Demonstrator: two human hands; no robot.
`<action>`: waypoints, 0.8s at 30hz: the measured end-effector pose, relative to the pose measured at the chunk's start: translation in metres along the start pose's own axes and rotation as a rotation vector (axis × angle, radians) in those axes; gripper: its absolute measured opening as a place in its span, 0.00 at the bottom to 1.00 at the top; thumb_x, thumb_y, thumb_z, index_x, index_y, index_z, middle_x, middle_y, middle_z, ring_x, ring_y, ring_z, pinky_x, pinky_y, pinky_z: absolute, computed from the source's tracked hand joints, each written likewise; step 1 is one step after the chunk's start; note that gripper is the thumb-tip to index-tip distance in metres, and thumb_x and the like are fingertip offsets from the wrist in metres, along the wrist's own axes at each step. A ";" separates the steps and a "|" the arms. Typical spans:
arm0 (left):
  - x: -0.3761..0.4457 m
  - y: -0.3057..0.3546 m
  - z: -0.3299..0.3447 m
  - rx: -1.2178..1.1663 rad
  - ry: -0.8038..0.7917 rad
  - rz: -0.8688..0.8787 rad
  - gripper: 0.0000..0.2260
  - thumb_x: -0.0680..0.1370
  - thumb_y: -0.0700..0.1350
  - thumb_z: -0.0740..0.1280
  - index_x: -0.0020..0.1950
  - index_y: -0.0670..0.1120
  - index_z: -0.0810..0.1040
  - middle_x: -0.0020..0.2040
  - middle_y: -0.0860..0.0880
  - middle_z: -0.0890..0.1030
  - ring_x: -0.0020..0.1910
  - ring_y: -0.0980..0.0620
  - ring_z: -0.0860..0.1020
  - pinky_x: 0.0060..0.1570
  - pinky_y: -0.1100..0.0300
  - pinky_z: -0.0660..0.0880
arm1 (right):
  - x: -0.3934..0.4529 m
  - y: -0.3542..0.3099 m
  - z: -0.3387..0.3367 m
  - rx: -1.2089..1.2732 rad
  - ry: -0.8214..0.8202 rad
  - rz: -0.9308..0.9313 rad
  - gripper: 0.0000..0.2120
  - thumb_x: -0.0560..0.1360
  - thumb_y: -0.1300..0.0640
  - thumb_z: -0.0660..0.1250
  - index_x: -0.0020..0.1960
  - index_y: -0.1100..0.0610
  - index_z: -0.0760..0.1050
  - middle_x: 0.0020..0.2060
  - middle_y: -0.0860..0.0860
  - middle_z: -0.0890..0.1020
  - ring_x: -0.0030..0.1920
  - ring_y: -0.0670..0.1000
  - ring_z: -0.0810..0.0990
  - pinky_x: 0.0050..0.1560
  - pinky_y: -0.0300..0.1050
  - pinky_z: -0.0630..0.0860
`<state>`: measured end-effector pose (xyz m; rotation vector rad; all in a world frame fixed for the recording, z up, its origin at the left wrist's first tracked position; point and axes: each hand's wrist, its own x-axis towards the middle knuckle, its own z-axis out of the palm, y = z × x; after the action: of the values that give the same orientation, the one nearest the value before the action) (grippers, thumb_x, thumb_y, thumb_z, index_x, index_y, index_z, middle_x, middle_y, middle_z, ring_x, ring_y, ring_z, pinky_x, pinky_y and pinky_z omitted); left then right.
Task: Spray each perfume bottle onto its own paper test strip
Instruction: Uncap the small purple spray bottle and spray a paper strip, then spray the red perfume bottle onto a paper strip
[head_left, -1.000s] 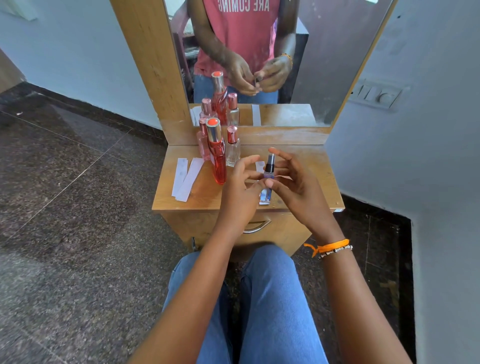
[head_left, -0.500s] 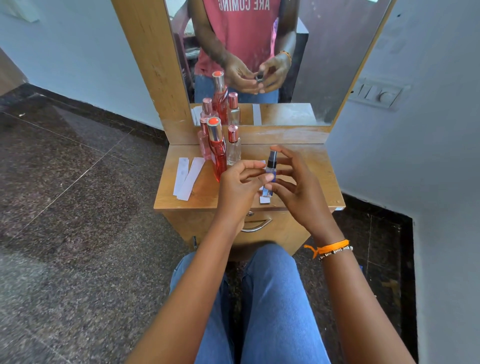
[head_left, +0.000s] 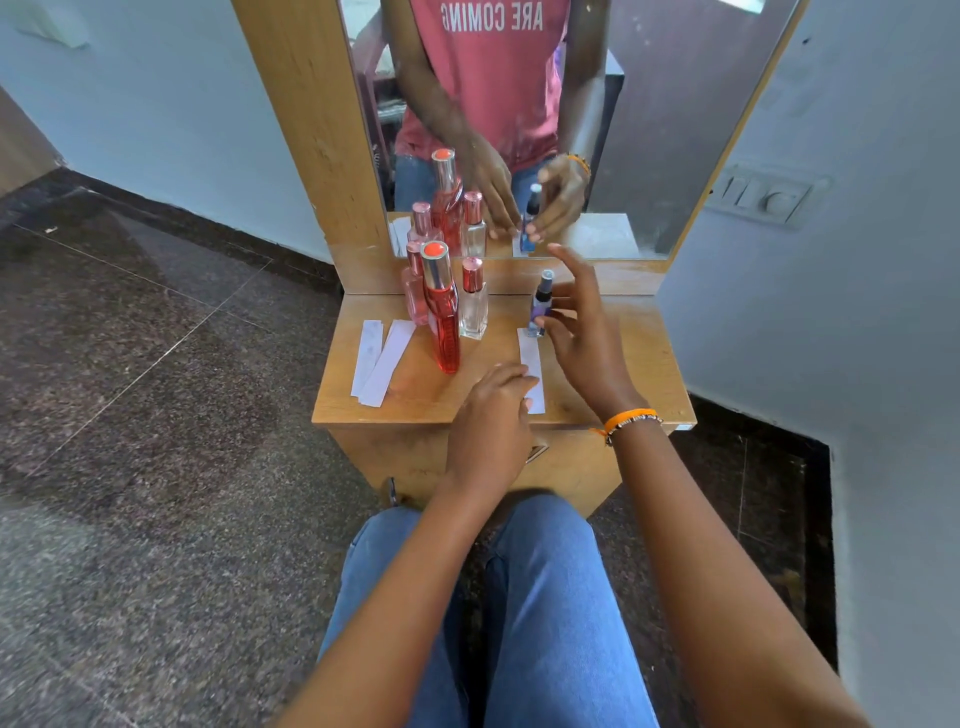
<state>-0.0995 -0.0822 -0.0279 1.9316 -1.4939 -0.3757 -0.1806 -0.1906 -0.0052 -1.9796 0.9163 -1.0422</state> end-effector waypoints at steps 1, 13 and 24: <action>0.000 -0.001 0.001 0.018 -0.004 0.008 0.15 0.76 0.35 0.62 0.62 0.43 0.77 0.65 0.49 0.75 0.67 0.51 0.70 0.63 0.61 0.66 | 0.001 0.001 0.002 0.006 -0.001 0.008 0.35 0.72 0.74 0.60 0.71 0.45 0.59 0.46 0.53 0.79 0.45 0.45 0.79 0.49 0.37 0.78; -0.001 -0.004 0.002 0.012 0.022 0.026 0.16 0.76 0.33 0.61 0.61 0.43 0.78 0.64 0.49 0.77 0.67 0.52 0.69 0.67 0.56 0.66 | 0.002 0.017 0.013 -0.001 0.003 0.061 0.35 0.73 0.73 0.61 0.72 0.45 0.58 0.47 0.40 0.76 0.51 0.44 0.79 0.54 0.44 0.78; -0.022 -0.029 -0.037 -0.052 0.293 -0.068 0.10 0.75 0.37 0.60 0.48 0.48 0.79 0.47 0.50 0.78 0.48 0.51 0.74 0.47 0.60 0.68 | -0.050 -0.029 0.033 0.025 0.271 -0.059 0.07 0.76 0.65 0.65 0.54 0.60 0.73 0.40 0.50 0.78 0.37 0.42 0.75 0.39 0.30 0.69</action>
<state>-0.0625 -0.0456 -0.0232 1.9058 -1.2207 -0.1510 -0.1658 -0.1263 -0.0129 -1.8844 0.9857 -1.3727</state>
